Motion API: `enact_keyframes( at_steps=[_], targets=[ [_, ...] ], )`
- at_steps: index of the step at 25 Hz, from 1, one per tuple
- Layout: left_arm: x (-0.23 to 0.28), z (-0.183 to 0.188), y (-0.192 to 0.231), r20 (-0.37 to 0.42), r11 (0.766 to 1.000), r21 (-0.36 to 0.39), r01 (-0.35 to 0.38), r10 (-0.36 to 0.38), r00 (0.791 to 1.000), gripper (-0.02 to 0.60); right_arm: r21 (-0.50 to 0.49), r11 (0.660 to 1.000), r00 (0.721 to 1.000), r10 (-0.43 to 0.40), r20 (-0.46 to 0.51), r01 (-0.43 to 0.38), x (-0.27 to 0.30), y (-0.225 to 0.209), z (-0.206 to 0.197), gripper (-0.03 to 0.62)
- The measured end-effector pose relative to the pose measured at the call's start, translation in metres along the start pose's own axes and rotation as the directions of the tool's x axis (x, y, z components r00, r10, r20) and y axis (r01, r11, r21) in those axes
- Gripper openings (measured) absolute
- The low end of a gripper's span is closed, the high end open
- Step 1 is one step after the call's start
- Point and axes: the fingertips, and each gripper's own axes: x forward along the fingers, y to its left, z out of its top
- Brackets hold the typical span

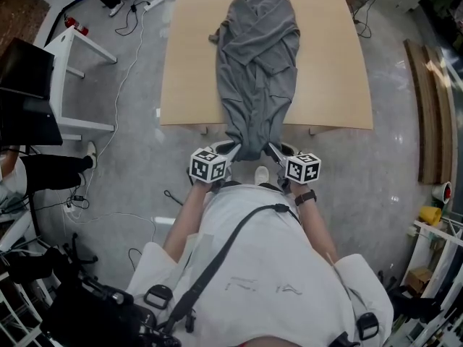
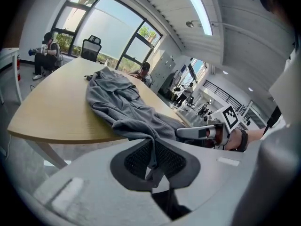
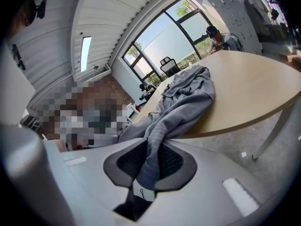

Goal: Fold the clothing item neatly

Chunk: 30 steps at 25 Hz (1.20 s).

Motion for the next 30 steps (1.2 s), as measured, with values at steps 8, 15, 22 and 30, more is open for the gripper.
enact_keyframes(
  at_steps=[8,15,22,30],
  targets=[
    [-0.024,0.033,-0.042,0.161,0.999,0.032,0.020,-0.024,0.987,0.023,-0.038,0.998,0.997,0.050,0.052,-0.048,-0.032,0.022,0.010,0.052],
    [-0.036,0.051,-0.066,0.272,0.997,-0.028,0.075,-0.064,0.960,0.023,-0.043,0.996,0.990,0.083,0.116,-0.078,-0.063,0.030,0.019,0.052],
    [-0.031,0.064,-0.076,0.295,1.000,-0.002,0.022,-0.021,0.955,0.025,-0.068,0.990,0.981,0.135,0.138,-0.127,-0.072,0.026,0.042,0.052],
    [-0.028,0.061,-0.071,0.292,0.996,-0.041,-0.083,0.091,0.952,0.025,-0.067,0.987,0.983,0.149,0.106,-0.143,-0.062,0.014,0.046,0.054]
  ],
)
